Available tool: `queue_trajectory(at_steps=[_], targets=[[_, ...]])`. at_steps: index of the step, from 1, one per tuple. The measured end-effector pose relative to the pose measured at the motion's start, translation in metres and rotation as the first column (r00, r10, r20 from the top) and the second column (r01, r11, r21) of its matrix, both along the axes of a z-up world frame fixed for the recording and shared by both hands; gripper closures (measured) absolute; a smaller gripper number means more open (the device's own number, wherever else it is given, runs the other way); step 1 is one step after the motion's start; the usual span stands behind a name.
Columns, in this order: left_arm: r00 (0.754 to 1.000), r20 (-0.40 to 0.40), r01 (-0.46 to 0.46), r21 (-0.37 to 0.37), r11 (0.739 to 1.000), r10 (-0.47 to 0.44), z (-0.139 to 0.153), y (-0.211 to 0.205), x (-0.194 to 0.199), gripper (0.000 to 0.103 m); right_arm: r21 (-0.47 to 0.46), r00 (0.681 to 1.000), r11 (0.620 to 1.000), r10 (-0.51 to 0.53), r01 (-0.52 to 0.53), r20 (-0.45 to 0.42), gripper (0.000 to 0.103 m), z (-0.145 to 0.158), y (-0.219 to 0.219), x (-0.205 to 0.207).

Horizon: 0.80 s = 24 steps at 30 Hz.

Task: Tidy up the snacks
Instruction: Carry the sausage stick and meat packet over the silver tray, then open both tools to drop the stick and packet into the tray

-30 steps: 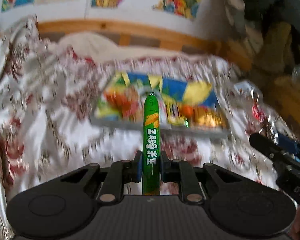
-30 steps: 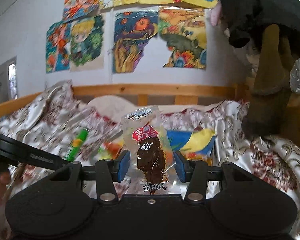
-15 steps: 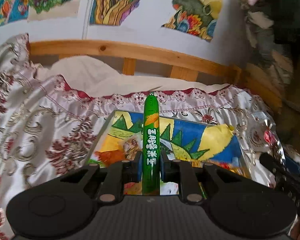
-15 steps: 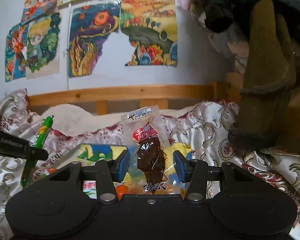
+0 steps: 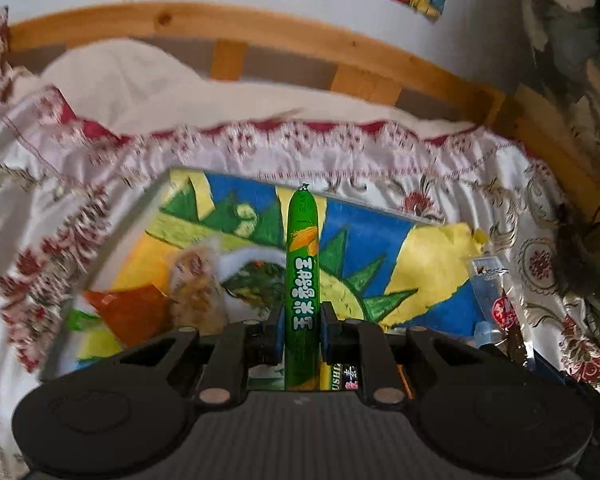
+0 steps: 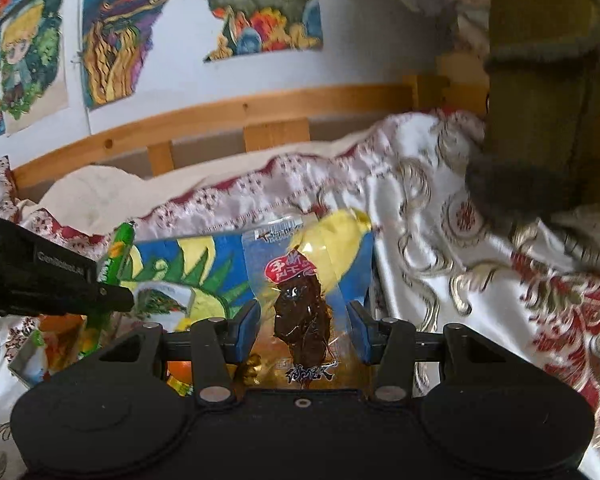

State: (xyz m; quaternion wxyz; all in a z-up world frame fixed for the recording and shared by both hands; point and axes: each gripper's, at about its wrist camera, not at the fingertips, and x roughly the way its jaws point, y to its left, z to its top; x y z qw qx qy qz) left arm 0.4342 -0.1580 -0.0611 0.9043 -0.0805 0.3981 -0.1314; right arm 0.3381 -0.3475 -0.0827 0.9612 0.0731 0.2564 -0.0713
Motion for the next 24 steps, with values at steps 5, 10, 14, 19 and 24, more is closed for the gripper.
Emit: queue_trajectory(at_steps=[5,10,14,19,24], targets=[[1.0,-0.02,0.013,0.045,0.999,-0.012,-0.013,-0.013,0.005,0.085,-0.014,1.0,1.0,-0.003,0.003,-0.01,0.054,-0.005,-0.002,0.005],[0.999,-0.019,0.033,0.085,0.996,-0.031,-0.018,-0.022,0.006,0.085,-0.022,1.0,1.0,-0.001,0.0,-0.025,0.053,-0.009,-0.005,0.011],[0.999,-0.015,0.049,0.108,0.993,-0.048,-0.018,-0.026,0.006,0.085,-0.016,0.999,1.0,0.002,-0.003,-0.042,0.053,-0.012,-0.006,0.014],[0.999,-0.031,0.039,0.092,0.995,-0.037,-0.017,-0.024,0.008,0.084,-0.009,0.999,1.0,0.005,-0.005,-0.041,0.053,-0.013,-0.006,0.014],[0.999,-0.044,0.03,0.085,0.996,-0.026,-0.014,-0.022,0.006,0.083,0.005,0.999,1.0,0.002,-0.002,-0.033,0.049,-0.013,-0.007,0.012]])
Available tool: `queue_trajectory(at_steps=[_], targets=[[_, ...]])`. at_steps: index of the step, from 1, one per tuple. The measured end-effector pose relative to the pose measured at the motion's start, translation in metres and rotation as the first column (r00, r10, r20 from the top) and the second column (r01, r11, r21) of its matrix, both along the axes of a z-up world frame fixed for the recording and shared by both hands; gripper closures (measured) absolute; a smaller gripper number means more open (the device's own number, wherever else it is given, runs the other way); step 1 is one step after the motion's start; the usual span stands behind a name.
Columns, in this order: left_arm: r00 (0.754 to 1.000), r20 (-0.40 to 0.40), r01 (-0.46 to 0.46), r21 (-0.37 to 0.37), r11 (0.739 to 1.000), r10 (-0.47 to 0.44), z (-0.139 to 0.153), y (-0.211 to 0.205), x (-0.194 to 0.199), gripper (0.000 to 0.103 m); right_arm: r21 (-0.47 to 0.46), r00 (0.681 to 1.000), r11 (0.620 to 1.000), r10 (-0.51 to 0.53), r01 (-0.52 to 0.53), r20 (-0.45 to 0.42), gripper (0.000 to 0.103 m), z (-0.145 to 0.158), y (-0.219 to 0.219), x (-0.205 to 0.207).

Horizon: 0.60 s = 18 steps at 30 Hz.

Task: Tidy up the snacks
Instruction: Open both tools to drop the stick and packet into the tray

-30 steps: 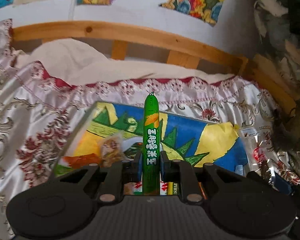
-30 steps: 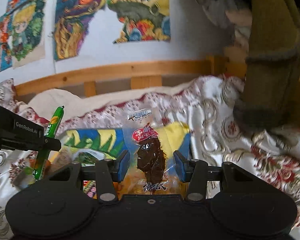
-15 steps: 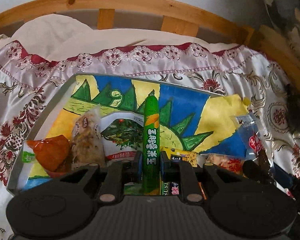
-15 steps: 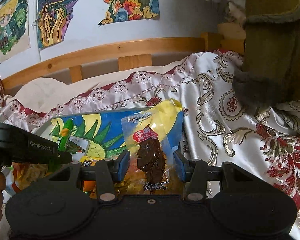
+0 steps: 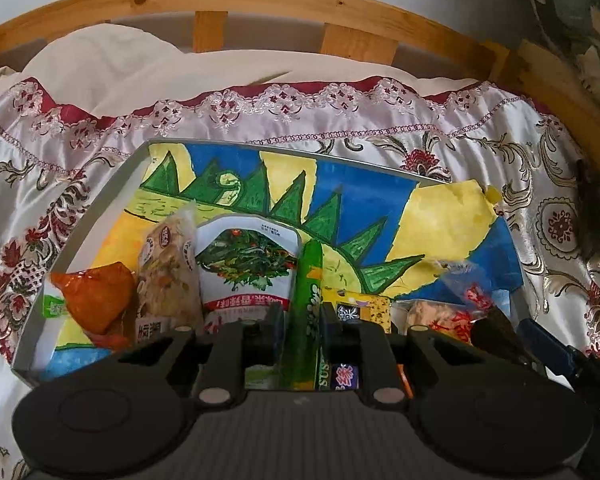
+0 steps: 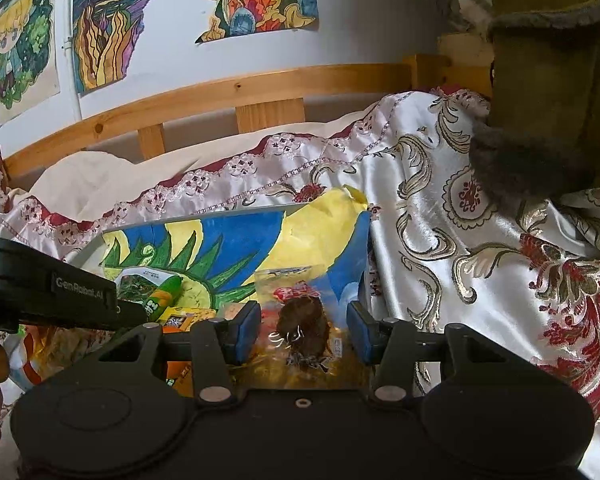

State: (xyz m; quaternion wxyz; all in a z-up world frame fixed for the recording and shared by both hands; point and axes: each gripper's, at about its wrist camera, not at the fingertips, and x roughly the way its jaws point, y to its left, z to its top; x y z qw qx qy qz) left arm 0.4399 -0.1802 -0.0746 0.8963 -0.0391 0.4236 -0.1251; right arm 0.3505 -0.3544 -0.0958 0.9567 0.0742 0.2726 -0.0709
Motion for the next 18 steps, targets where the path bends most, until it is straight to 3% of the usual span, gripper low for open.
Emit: queue_trajectory(at_steps=[2,5,14,16,18], targets=[[1.0,0.008,0.002,0.002,1.0,-0.002,0.005,0.002,-0.003,0.079,0.005,1.0,1.0,-0.002,0.002,0.01,0.046,0.003,-0.001,-0.003],[0.999,0.034,-0.007,-0.005,1.0,0.007,0.016,0.008,-0.01,0.061,0.003,0.999,1.0,-0.003,0.003,0.037,0.039,0.012,0.002,-0.009],[0.981,0.181,-0.075,-0.008,0.997,0.075,0.061,0.041,-0.049,0.023,-0.003,0.99,1.0,0.008,-0.007,0.139,0.024,0.058,0.006,-0.044],[0.973,0.215,-0.085,-0.017,0.996,0.086,0.071,0.049,-0.061,0.017,-0.007,0.987,1.0,0.008,-0.007,0.161,0.017,0.07,0.008,-0.055],[0.965,0.246,-0.094,-0.014,0.995,0.095,0.082,0.057,-0.074,0.011,-0.006,0.983,1.0,0.003,-0.002,0.184,0.002,0.082,0.01,-0.068]])
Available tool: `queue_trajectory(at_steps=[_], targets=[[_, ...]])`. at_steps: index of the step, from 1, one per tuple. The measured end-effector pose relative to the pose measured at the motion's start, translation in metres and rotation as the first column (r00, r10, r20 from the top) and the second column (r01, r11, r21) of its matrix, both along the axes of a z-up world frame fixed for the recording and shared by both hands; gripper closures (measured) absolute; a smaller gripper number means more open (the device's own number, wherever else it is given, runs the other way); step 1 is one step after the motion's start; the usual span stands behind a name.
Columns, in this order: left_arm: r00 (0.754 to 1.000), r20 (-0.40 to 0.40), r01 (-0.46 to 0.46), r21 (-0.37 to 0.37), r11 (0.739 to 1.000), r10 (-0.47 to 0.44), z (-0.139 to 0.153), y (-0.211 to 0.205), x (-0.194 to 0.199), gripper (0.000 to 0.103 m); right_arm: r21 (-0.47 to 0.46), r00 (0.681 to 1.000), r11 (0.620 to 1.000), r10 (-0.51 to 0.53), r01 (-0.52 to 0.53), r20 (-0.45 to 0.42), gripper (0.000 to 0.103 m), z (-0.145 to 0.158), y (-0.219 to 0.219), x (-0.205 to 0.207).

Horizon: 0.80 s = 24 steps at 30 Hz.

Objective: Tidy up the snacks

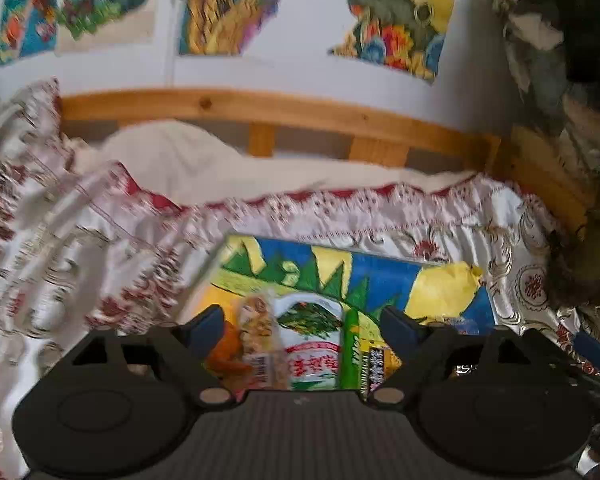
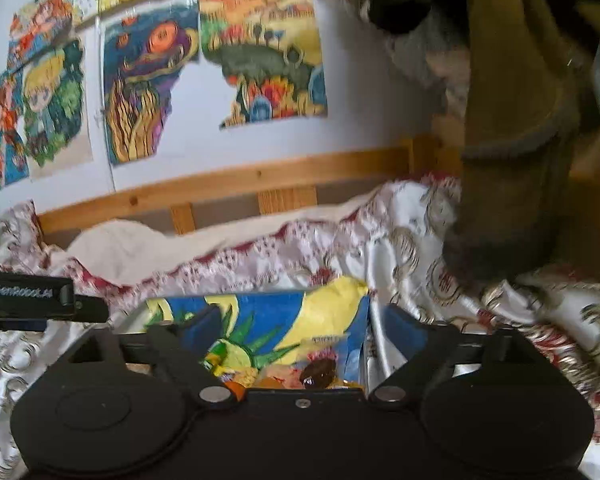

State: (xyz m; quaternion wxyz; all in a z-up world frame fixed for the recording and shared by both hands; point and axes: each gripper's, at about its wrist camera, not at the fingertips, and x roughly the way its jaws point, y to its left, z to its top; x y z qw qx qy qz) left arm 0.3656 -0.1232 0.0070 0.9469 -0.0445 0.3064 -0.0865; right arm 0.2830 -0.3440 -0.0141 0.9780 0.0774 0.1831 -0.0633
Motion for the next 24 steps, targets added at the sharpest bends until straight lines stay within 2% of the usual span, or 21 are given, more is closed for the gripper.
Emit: queue_trajectory(at_steps=[3,6,15,24], targets=[[0.998,0.066,-0.008,0.012,1.0,0.007,0.014,0.012,-0.025,0.002,-0.006,0.999,1.0,0.005,-0.005,0.034,0.001,0.018,0.004,-0.022],[0.991,0.128,-0.029,0.014,0.999,0.027,0.026,0.026,-0.053,0.001,-0.018,0.999,1.0,0.009,-0.008,0.052,0.001,0.033,0.01,-0.046],[0.981,0.189,-0.043,0.002,0.999,0.042,0.042,0.057,-0.134,0.001,-0.036,0.99,0.999,0.015,-0.01,0.143,0.001,0.06,0.028,-0.12],[0.975,0.221,-0.035,0.037,0.999,0.026,0.04,0.078,-0.198,0.001,-0.036,0.982,0.997,0.068,-0.063,0.176,0.001,0.057,0.047,-0.178]])
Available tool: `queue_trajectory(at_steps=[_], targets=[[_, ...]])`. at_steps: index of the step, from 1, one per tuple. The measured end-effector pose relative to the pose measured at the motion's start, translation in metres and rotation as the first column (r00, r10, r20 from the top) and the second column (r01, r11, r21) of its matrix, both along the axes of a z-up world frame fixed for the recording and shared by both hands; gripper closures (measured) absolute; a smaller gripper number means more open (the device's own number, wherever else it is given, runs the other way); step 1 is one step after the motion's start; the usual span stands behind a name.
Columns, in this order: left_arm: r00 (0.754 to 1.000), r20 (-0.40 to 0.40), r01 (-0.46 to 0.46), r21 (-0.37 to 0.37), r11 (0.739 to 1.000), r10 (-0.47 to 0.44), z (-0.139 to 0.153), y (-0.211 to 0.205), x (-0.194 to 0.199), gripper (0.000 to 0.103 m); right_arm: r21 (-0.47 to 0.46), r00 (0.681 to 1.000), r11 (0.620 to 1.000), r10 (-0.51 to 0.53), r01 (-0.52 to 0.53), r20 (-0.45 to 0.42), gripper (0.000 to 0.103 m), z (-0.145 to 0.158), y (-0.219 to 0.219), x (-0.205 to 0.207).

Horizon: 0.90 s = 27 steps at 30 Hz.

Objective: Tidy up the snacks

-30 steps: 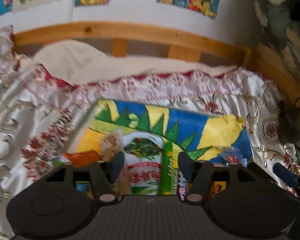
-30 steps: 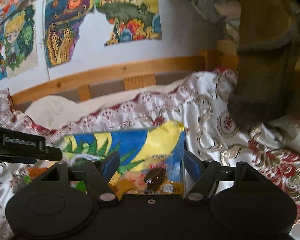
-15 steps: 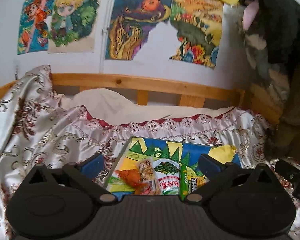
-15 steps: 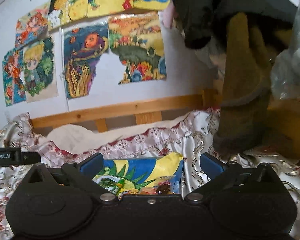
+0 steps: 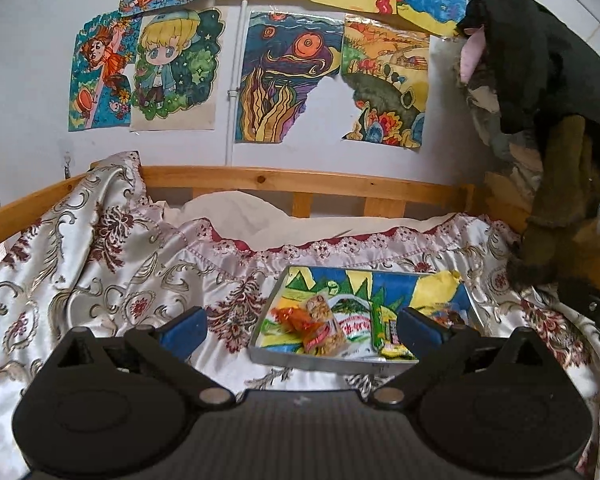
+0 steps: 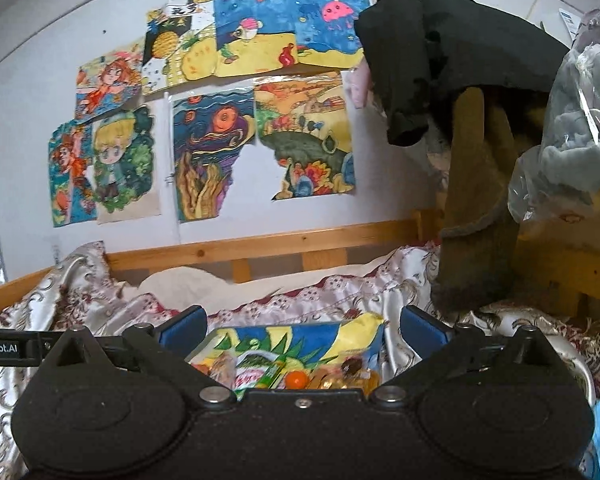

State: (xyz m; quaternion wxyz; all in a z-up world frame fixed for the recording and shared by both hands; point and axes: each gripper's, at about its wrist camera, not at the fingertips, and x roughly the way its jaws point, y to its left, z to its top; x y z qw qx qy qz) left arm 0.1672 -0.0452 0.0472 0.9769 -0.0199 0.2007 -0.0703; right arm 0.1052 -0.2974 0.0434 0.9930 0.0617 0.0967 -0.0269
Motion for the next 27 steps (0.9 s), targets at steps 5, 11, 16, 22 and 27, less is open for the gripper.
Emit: queue_trajectory(at_steps=[5,11,16,22,27], targets=[[1.0,0.009,0.008,0.025,1.0,-0.008,-0.004,0.007,-0.022,0.0,-0.027,1.0,1.0,0.015,-0.015,0.006,0.001,-0.003,0.014,-0.027],[1.0,0.026,0.012,0.032,0.999,-0.012,-0.008,0.015,-0.045,0.0,-0.054,1.0,0.998,0.013,-0.013,-0.005,0.001,-0.01,0.025,-0.056],[0.999,0.034,-0.012,0.007,1.0,0.011,-0.013,0.024,-0.066,0.0,-0.055,1.0,0.998,0.009,-0.011,-0.026,0.001,-0.016,0.029,-0.076],[0.999,0.02,-0.029,-0.013,0.999,0.029,-0.02,0.032,-0.085,0.0,-0.06,0.999,0.998,-0.011,0.008,-0.049,0.001,-0.021,0.031,-0.094],[0.999,0.027,-0.046,-0.018,0.999,0.047,-0.027,0.037,-0.101,0.0,-0.05,0.997,0.999,-0.023,0.02,-0.07,0.001,-0.027,0.032,-0.106]])
